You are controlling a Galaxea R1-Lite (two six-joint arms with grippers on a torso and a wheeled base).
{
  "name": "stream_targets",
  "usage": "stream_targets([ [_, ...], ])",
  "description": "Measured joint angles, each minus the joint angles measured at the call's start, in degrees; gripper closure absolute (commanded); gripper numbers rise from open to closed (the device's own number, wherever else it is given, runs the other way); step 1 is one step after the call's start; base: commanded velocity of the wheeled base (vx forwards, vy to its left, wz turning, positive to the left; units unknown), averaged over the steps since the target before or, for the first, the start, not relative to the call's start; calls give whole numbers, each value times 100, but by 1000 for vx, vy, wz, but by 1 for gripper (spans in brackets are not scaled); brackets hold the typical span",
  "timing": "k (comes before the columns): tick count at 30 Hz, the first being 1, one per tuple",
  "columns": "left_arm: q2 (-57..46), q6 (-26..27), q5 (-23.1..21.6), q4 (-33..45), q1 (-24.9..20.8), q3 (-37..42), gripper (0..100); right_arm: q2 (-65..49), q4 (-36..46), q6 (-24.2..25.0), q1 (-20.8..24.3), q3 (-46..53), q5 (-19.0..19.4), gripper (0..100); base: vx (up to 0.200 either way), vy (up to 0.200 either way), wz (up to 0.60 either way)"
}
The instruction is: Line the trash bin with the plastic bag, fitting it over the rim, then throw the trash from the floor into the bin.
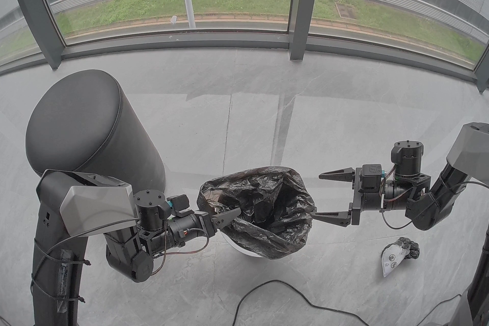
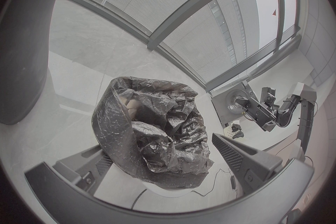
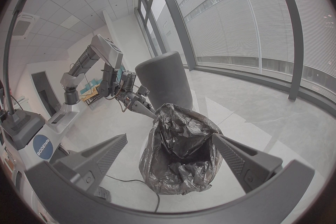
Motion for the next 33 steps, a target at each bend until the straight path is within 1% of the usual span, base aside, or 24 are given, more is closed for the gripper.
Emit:
stream_targets([
  [3, 11, 89, 12, -2, -7, -15, 0, 2, 0, 0, 0, 4, 2, 0, 0, 0, 0],
  [6, 15, 317, 6, -2, -11, -56, 0, 0, 0, 0, 2, 4, 2, 0, 0, 0, 0],
  [7, 15, 401, -2, -2, -11, -72, 100, 0, 0, -2, 0, 4, 0, 0, 0, 0, 0],
  [17, 85, 480, -35, 4, -13, -74, 100, 0, -6, -11, 0, 63, 2, 0, 0, 0, 0],
  [24, 24, 388, -38, 4, -18, -55, 100, 5, -6, -20, -16, 117, 2, 0, 0, 0, 0],
  [28, -144, 78, -156, 6, -18, -2, 100, 27, -24, -20, -13, 127, 2, 0, 0, 0, 0],
  [33, -428, -742, -432, 6, -30, 193, 100, 99, -268, -11, -5, 130, 0, 0, 0, 0, 0],
])
